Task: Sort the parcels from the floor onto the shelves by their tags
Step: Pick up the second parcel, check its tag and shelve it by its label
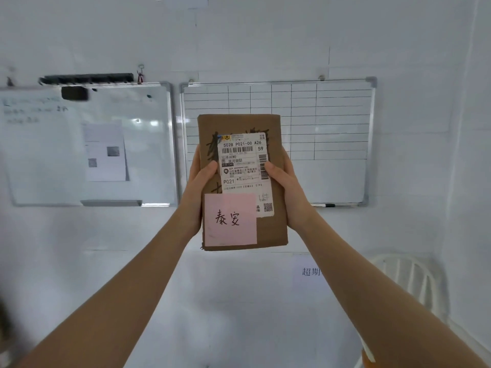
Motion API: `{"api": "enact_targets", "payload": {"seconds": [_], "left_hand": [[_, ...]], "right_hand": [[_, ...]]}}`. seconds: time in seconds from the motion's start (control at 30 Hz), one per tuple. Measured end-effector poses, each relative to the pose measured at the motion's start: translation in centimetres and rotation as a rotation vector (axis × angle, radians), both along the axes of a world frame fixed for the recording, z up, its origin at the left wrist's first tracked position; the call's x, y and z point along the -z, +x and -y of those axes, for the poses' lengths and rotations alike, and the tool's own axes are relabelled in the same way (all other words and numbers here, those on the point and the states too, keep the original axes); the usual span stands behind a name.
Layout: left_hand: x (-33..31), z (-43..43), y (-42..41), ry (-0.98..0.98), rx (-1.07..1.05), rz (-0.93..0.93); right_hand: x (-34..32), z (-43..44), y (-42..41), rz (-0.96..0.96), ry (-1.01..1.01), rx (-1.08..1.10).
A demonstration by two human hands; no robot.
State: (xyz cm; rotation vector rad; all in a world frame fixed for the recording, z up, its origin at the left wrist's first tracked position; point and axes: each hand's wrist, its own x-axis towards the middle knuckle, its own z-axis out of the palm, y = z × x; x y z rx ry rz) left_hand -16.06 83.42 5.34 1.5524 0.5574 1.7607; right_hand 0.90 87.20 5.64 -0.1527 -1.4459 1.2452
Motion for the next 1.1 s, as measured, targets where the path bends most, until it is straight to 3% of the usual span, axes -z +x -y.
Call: {"api": "enact_targets", "payload": {"seconds": [0.5, 0.83, 1.1], "left_hand": [[0.3, 5.0, 2.6, -0.041, -0.214, 0.069], [1.8, 16.2, 3.1, -0.025, -0.561, 0.101], [2.1, 28.8, 1.5, 0.032, -0.817, 0.164]], "right_hand": [[-0.2, 0.8, 0.7, -0.001, -0.004, -0.288], [1.1, 7.5, -2.4, 0.000, -0.059, -0.595], [1.2, 17.6, -8.1, 0.019, -0.065, -0.879]]}}
